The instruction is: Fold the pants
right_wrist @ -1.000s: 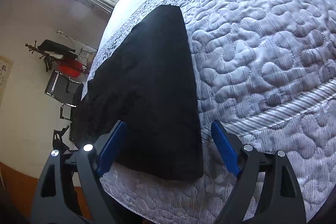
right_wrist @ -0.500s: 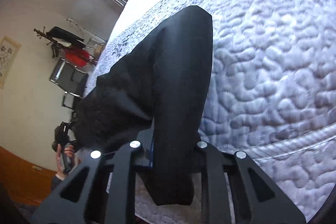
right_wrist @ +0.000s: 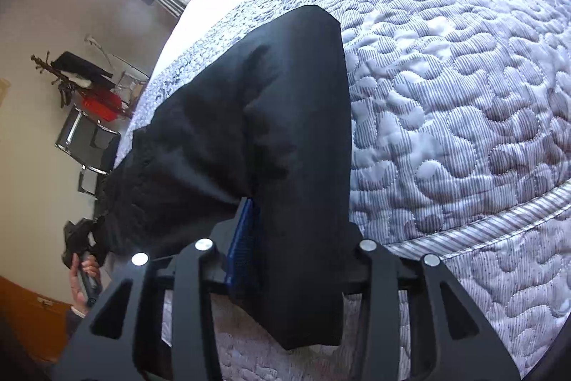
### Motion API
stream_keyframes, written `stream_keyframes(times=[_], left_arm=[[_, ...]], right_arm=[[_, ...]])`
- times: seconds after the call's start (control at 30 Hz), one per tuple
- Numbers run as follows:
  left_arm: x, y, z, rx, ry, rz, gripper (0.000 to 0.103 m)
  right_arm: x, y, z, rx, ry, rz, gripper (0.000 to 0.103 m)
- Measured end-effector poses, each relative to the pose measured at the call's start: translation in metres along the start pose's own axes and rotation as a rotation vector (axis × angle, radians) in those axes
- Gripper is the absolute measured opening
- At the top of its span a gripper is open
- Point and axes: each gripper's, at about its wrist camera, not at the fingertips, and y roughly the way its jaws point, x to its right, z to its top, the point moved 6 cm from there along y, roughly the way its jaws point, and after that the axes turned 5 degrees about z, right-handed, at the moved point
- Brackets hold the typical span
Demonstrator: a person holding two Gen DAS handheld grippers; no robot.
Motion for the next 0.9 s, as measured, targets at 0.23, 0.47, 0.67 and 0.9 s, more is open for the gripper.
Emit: stream_keyframes(times=[0.23, 0.47, 0.67, 0.9], left_arm=[[0.041, -0.009, -0.004, 0.063, 0.104, -0.041, 0.014], [0.096, -0.016, -0.015, 0.094, 0.245, -0.06, 0.013], [0.145, -0.024, -0.038, 0.107, 0.396, -0.068, 0.014], [0.202, -0.022, -0.074, 0.119, 0.601, -0.028, 0.016]], right_arm=[[0.005, 0.004, -0.005, -0.002, 0.015, 0.0, 0.043], [0.009, 0.003, -0.006, -0.003, 0.018, 0.005, 0.044], [0.01, 0.002, -0.006, -0.003, 0.002, -0.008, 0.046], [0.011, 0.001, -0.007, -0.001, -0.001, -0.009, 0.049]])
